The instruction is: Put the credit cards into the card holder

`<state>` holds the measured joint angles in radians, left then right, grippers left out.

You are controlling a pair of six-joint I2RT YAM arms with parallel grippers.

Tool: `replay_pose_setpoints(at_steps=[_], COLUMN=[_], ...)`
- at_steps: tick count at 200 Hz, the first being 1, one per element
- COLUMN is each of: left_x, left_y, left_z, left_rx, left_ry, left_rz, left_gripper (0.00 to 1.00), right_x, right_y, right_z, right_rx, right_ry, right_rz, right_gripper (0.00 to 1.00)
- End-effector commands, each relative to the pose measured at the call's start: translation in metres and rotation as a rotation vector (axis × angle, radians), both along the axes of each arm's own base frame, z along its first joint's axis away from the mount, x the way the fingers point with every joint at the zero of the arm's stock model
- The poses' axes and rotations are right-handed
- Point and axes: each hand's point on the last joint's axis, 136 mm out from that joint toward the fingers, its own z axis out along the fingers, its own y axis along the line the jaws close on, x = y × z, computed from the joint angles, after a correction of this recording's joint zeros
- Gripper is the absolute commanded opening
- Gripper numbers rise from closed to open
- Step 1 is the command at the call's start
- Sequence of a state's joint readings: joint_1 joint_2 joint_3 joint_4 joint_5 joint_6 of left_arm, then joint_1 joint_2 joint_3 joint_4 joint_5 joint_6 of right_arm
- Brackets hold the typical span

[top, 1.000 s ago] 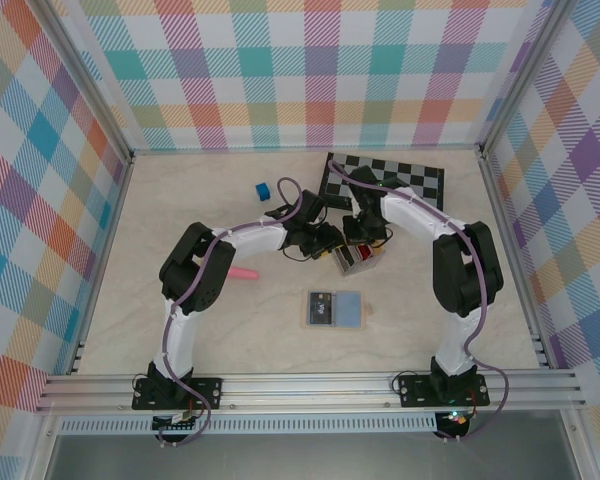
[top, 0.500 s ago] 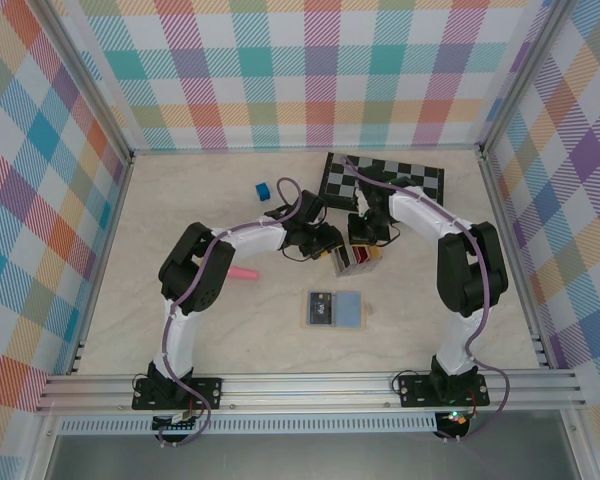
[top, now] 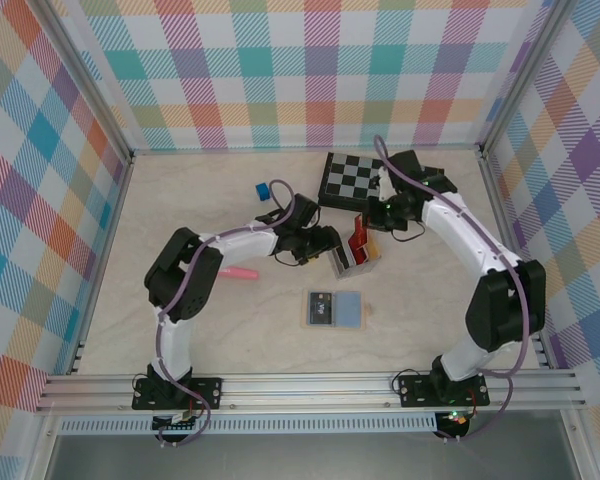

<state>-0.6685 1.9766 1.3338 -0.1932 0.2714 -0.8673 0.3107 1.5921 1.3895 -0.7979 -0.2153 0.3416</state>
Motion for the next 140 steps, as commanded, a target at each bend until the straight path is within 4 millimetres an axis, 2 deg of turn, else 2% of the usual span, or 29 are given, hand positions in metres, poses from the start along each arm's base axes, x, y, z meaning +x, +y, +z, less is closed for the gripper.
replay_pose_setpoints(at_steps=[1,38,65,92,119,140], left_x=[0.005,0.006,0.007,0.001,-0.004,-0.005], left_y=[0.012,0.006,-0.003,-0.013,-0.017,-0.019], left_z=[0.051,0.126,0.169,0.185,0.196,0.199], left_rx=[-0.031,-0.387,-0.590,-0.657,-0.715,-0.741], left_ry=[-0.116,-0.236,-0.276,-0.278,-0.293,-0.293], left_rz=[0.020,-0.002,-0.085,-0.177,-0.216,-0.229], left_gripper=[0.75,0.88,0.90,0.89,0.85,0.73], right_x=[-0.005,-0.010,-0.011,-0.010,-0.009,-0.009], right_y=[0.012,0.026,0.038,0.044,0.043,0.044], right_z=[0.020,0.053,0.072,0.087,0.091,0.095], right_rx=[0.169,0.349,0.453,0.538,0.590,0.640], right_ry=[-0.011,-0.047,-0.070,-0.078,-0.074,-0.053], right_rz=[0.012,0.073,0.119,0.142,0.148,0.169], right_gripper=[0.04,0.04,0.04,0.04,0.04,0.04])
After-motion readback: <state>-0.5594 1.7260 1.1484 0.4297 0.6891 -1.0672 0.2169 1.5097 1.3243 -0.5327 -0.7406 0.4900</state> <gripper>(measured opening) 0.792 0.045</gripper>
